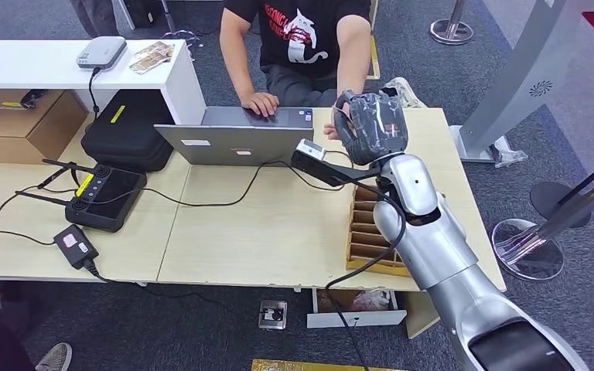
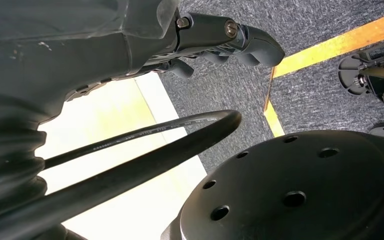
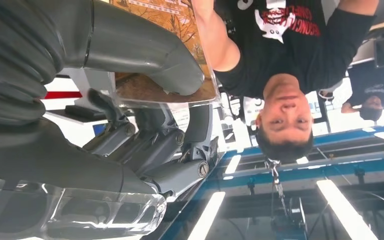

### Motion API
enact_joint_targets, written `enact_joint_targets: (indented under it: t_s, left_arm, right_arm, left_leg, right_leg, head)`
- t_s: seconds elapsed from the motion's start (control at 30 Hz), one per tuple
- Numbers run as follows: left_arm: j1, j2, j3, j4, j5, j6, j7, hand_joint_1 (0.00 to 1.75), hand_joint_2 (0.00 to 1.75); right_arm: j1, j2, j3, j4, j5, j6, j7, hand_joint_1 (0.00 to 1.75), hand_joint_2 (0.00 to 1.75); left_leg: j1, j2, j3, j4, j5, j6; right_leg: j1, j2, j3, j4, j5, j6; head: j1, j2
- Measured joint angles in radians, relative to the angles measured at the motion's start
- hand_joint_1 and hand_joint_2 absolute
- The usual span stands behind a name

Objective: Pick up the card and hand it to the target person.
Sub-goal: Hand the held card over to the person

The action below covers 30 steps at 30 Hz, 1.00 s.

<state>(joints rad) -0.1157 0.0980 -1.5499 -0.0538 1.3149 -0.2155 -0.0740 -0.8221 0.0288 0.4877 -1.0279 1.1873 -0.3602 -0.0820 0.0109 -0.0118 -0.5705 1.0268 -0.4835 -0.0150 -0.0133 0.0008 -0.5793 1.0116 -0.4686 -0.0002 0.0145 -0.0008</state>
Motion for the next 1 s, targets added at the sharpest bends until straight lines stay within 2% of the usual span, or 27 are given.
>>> enact_joint_targets:
  t_s: [0.03,0.33,0.67,0.83,1.0]
  left_arm:
    - [0.0,0.0,0.0,0.0,0.001,0.0,0.001,0.0,1.75]
    - [0.0,0.0,0.0,0.0,0.014,0.003,0.005,0.0,1.75]
    - [0.004,-0.001,0.0,0.0,0.033,0.006,0.002,0.0,1.75]
    - [0.009,-0.003,0.0,0.002,0.057,0.001,-0.001,0.0,1.75]
    - [0.016,-0.005,0.0,0.009,0.089,-0.003,-0.005,0.0,1.75]
  right_arm:
    - [-0.006,0.005,0.0,0.014,0.0,-0.002,0.0,0.0,1.75]
    - [-0.028,0.041,0.002,0.099,-0.001,-0.004,-0.002,0.0,1.75]
    - [-0.034,0.062,0.003,0.128,0.0,0.006,-0.004,0.0,1.75]
    - [-0.013,0.041,0.008,0.054,-0.044,0.107,0.002,0.0,1.75]
    - [0.041,-0.04,0.003,-0.114,-0.256,0.271,-0.046,0.0,1.75]
  left_leg:
    - [0.0,0.0,0.0,0.0,0.0,0.0]
    - [0.0,0.0,0.0,0.0,0.0,0.0]
    - [0.0,0.0,0.0,0.0,0.0,0.0]
    - [0.0,0.0,0.0,0.0,0.0,0.0]
    - [0.0,-0.001,0.0,0.001,0.0,0.0]
  right_leg:
    - [0.0,0.0,0.0,0.0,0.0,0.0]
    - [0.0,0.0,0.0,0.0,0.0,0.0]
    - [0.0,0.0,0.0,0.0,0.0,0.0]
    - [0.0,0.0,0.0,0.0,0.0,0.0]
    - [0.0,-0.001,0.0,-0.001,0.0,0.0]
  head:
    - [0.0,0.0]
    - [0.0,0.0]
    - [0.0,0.0]
    - [0.0,0.0]
    - [0.0,0.0]
